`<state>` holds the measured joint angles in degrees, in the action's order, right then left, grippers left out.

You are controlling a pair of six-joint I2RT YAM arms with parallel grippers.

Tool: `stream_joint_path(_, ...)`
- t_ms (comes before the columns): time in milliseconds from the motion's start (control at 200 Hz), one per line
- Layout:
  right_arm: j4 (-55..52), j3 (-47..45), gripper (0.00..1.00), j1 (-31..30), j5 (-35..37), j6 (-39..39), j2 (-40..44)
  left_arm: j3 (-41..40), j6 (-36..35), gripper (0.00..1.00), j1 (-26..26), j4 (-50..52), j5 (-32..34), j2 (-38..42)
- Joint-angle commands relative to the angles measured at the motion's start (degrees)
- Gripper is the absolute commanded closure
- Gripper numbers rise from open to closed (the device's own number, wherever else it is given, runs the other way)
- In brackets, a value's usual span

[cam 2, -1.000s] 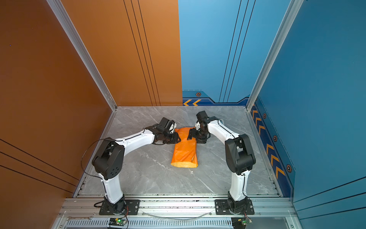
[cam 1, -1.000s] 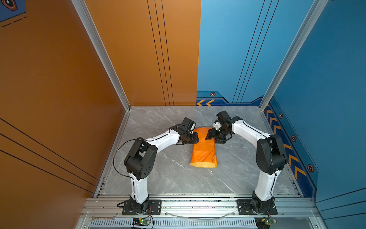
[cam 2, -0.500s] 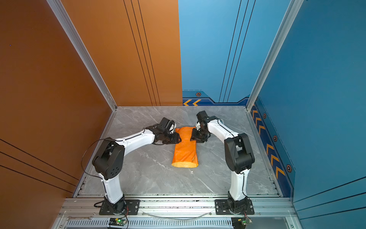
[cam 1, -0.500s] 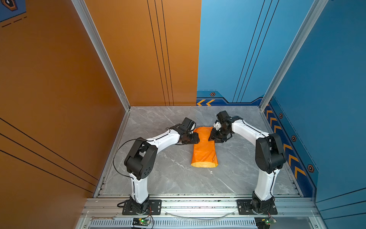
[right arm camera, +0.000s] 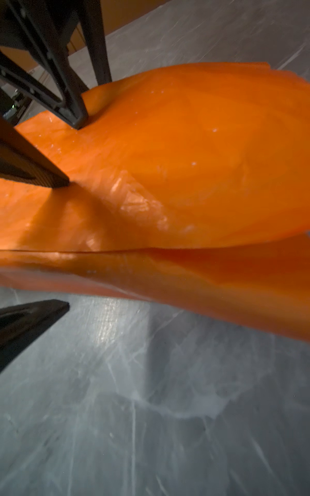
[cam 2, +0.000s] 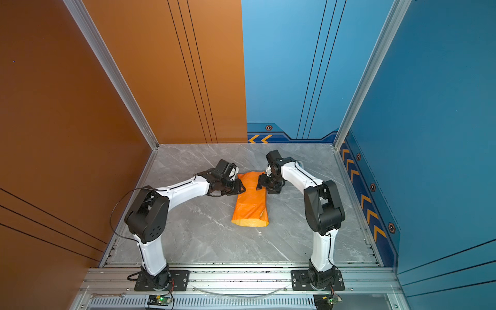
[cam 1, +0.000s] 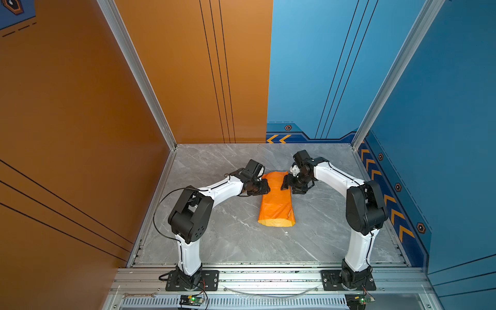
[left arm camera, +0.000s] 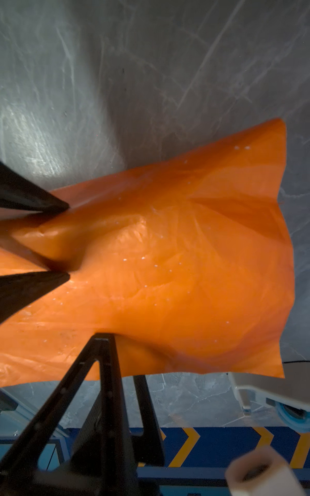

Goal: Wrap a gift box in wrapping paper
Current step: Fold the wrapping paper for the gift box.

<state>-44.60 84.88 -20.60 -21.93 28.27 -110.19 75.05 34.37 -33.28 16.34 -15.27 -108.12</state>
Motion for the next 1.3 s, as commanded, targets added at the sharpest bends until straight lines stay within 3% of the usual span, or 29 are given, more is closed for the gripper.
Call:
stream_joint_path(0,-2.05,-1.68,0.27,0.81,0.97,-0.5,4.82,-2.53,-0.33,0.63,-0.13,2.28,1.24,-2.1)
stream_joint_path(200,-1.16,-4.7,0.3,0.21,-0.92,-0.59,4.21,-2.36,-0.55,0.62,-0.3,2.68,1.58,-1.42)
stream_joint_path(375,-0.78,-5.77,0.54,-0.12,1.9,-0.76,2.87,-1.69,-0.61,0.57,-0.09,3.71,1.83,0.84)
stream_joint_path(481,-0.21,-6.47,0.6,-0.06,2.19,-0.76,3.01,0.5,-1.42,0.55,0.06,5.4,2.46,3.62)
stream_joint_path(646,0.67,-7.0,0.63,0.03,1.63,-0.44,3.53,6.09,-5.13,0.65,-0.42,6.52,2.71,6.49)
stream_joint_path(836,1.67,-7.88,0.64,0.28,1.19,-0.08,3.96,8.72,-6.12,0.78,-1.69,1.88,-5.82,3.75)
stream_joint_path(1091,2.67,-8.9,0.66,0.65,0.74,0.37,4.75,9.22,-3.85,0.84,-3.52,-5.01,-14.11,-3.85)
stream_joint_path(1297,3.44,-9.19,0.66,0.74,0.51,0.56,5.4,6.77,-4.17,0.85,-4.2,-6.94,-12.11,-6.73)
